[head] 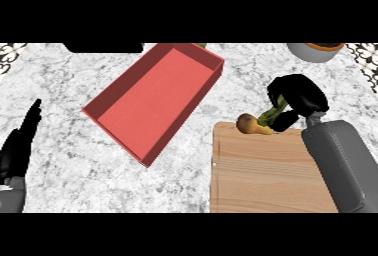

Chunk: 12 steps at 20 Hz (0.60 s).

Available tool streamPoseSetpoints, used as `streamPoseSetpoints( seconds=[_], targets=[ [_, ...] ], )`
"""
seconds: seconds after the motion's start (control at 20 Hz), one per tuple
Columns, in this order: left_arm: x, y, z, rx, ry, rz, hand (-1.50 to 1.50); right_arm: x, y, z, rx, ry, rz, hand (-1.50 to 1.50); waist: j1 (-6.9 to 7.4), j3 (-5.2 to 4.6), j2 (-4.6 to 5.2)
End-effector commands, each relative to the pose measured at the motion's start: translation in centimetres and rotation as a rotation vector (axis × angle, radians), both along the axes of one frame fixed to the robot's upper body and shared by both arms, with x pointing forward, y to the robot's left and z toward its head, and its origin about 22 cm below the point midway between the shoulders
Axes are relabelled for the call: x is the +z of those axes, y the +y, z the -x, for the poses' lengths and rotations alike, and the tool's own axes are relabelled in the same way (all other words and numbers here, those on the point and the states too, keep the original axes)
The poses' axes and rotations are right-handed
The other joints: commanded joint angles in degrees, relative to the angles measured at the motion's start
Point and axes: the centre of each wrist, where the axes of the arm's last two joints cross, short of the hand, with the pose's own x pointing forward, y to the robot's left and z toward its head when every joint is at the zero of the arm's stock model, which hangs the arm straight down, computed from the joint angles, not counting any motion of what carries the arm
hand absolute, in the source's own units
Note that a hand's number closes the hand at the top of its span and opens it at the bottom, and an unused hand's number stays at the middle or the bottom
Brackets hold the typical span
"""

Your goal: Pick the squash from the cutting board and place it in the cardboard box

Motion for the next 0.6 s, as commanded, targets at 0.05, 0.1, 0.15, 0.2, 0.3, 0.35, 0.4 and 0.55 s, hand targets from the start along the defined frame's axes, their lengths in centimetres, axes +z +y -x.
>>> streamPoseSetpoints(
  seconds=[0.05, 0.1, 0.15, 0.2, 0.3, 0.35, 0.4, 0.55],
  targets=[
    [-0.2, 0.4, -1.1, -0.001, -0.002, 0.006, 0.0, 3.6, 3.2, -0.1, -0.007, -0.189, -0.04, 1.5, -0.75, 0.06, 0.07],
    [0.4, 0.2, -1.1, 0.021, -0.005, -0.015, 0.0, 6.1, 0.1, -0.1, 0.001, -0.235, -0.051, 1.5, -0.96, 0.08, -0.05],
    [0.0, -1.3, -1.0, 0.013, 0.02, 0.015, 0.0, 6.4, 2.0, 0.2, 0.028, -0.293, -0.098, 1.5, -0.87, 0.11, -0.15],
    [0.2, 0.6, -0.7, 0.013, -0.003, 0.015, 0.0, 6.4, 2.7, 0.4, 0.064, -0.338, -0.121, 1.5, -0.75, 0.08, -0.06],
    [1.3, 0.7, 0.1, -0.004, 0.013, 0.006, 0.0, 7.7, 2.4, 0.7, 0.132, -0.387, -0.138, 1.5, -0.31, 0.12, -0.15],
    [0.8, -1.3, 0.7, 0.011, -0.003, 0.02, 0.0, 8.6, 3.4, 0.9, 0.149, -0.385, -0.148, 1.5, -0.18, 0.12, -0.2],
    [0.2, -1.0, 0.1, 0.009, -0.005, -0.003, 0.0, 9.3, 4.5, 0.9, 0.167, -0.397, -0.174, 1.5, -0.41, 0.09, -0.06],
    [0.3, 0.0, -0.2, -0.01, 0.0, 0.011, 0.0, 11.2, 8.4, 0.3, 0.211, -0.375, -0.207, 1.5, -0.04, 0.07, 0.06]
  ],
)
